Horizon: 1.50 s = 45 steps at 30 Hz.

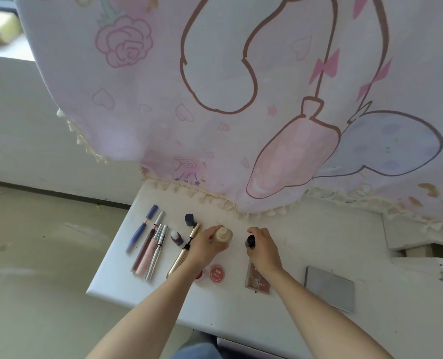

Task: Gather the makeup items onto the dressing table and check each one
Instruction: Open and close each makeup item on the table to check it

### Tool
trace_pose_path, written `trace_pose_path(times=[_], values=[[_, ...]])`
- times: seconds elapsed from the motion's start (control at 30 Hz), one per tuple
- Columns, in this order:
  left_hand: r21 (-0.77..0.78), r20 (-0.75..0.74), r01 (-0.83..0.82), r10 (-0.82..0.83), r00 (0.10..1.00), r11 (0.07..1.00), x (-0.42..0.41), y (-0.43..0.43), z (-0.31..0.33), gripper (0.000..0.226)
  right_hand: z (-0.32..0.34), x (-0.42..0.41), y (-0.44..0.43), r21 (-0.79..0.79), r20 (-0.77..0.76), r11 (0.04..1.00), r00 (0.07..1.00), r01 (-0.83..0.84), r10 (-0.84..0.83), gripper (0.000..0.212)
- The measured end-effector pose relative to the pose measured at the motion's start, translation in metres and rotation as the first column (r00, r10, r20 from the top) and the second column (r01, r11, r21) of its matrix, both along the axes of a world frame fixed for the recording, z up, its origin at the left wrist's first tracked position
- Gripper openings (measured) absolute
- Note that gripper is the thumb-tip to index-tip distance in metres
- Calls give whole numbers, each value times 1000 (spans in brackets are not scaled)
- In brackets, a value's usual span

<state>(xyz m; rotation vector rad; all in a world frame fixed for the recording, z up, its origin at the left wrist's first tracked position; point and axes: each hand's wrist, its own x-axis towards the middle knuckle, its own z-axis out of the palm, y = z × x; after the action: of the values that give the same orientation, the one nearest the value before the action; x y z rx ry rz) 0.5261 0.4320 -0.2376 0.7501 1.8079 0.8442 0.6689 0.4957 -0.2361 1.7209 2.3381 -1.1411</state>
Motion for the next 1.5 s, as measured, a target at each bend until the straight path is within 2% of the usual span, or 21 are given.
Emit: trace_pose_path(times=[0.13,0.2,0.3,0.43,0.6,0.8,0.9,1.07,1.23,1.5], values=[[-65,-85,32,-37,996,997,2,-3,3,69,1,7,1,-19,22,1000,1000,-12,12,64],[-69,-116,-9,1,993,998,4,-7,5,73,5,17,-1,-27,47,999,999,-21,22,73],[-82,-191,-93,76,979,992,7,-18,12,59,9,42,-12,-45,105,991,986,-129,133,80],[-66,-277,-32,12,961,997,16,-34,17,38,4,64,-33,-99,177,940,923,-328,341,91],[-50,-282,91,-102,954,995,29,-42,21,31,-4,65,-42,15,256,925,895,-381,364,74],[-22,-282,204,-202,938,979,38,-48,35,33,18,70,-46,33,157,985,974,-168,161,73],[39,-237,344,-326,915,938,39,-45,53,47,47,76,-43,54,42,994,995,-97,95,76],[167,-176,463,-436,883,870,43,-31,87,70,106,86,-35,87,-56,988,990,-125,130,77],[257,-218,549,-506,835,795,49,-19,111,80,144,91,-35,109,-88,981,981,-161,171,76],[317,-256,579,-520,815,751,57,-17,131,82,165,99,-39,142,-183,981,971,-129,154,68]])
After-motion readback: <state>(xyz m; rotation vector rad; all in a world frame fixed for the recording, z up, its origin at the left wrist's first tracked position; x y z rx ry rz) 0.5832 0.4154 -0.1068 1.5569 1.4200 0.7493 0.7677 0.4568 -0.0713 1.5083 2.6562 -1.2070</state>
